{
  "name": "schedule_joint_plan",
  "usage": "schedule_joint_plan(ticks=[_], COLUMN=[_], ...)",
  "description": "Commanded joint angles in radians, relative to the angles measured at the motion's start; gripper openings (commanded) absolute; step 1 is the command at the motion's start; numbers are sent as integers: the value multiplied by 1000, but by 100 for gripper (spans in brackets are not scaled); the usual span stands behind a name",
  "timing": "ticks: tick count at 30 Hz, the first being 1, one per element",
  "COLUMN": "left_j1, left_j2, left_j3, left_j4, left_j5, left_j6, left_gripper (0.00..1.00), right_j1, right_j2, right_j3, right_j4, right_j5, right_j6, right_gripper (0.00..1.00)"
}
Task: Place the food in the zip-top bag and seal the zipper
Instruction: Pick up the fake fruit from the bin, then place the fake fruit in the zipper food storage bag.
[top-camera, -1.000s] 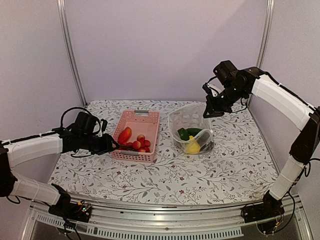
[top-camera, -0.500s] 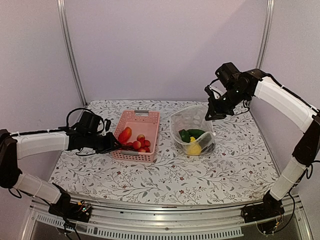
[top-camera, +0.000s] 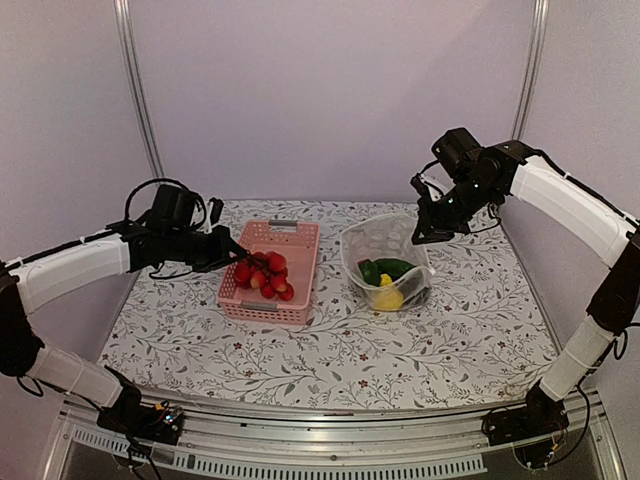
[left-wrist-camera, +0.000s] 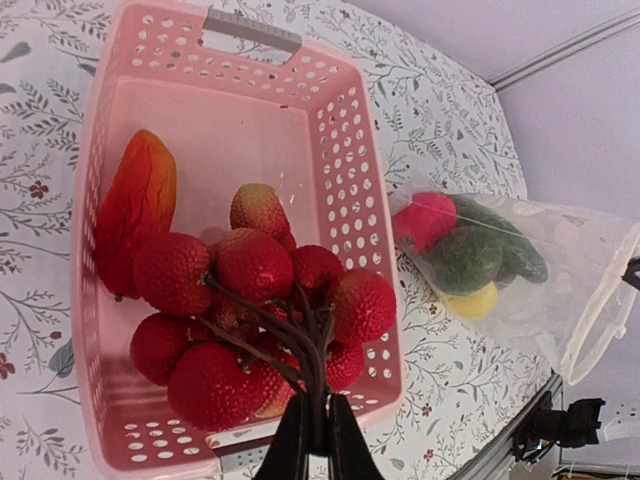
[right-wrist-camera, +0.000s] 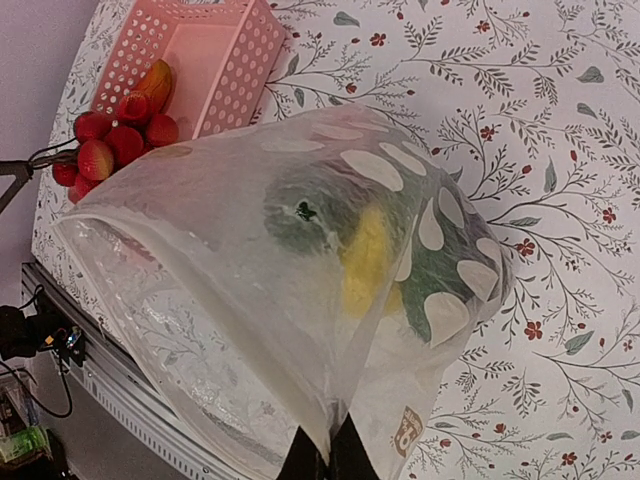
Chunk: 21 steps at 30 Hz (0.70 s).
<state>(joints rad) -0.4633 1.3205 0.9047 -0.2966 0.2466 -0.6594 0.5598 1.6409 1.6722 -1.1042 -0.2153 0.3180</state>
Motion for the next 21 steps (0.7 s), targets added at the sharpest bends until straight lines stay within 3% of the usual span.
schedule_joint_plan(ticks=[1,12,21], left_j1=[9,-27,-145], left_j2=[-32,-9,52], left_j3=[138,478,705], left_j4=[-79,-170,-173], left_j5=[12,18,25], left_j6=[34,9,55], left_gripper=[0,0,0], right_j1=[-3,-3,-3], right_j2=[-19,24,71], right_j3=[2,45,95], right_j4=[10,16,-5], right_j5=[0,-18,-25], right_j6=[3,-14,-38], right_gripper=[0,0,0])
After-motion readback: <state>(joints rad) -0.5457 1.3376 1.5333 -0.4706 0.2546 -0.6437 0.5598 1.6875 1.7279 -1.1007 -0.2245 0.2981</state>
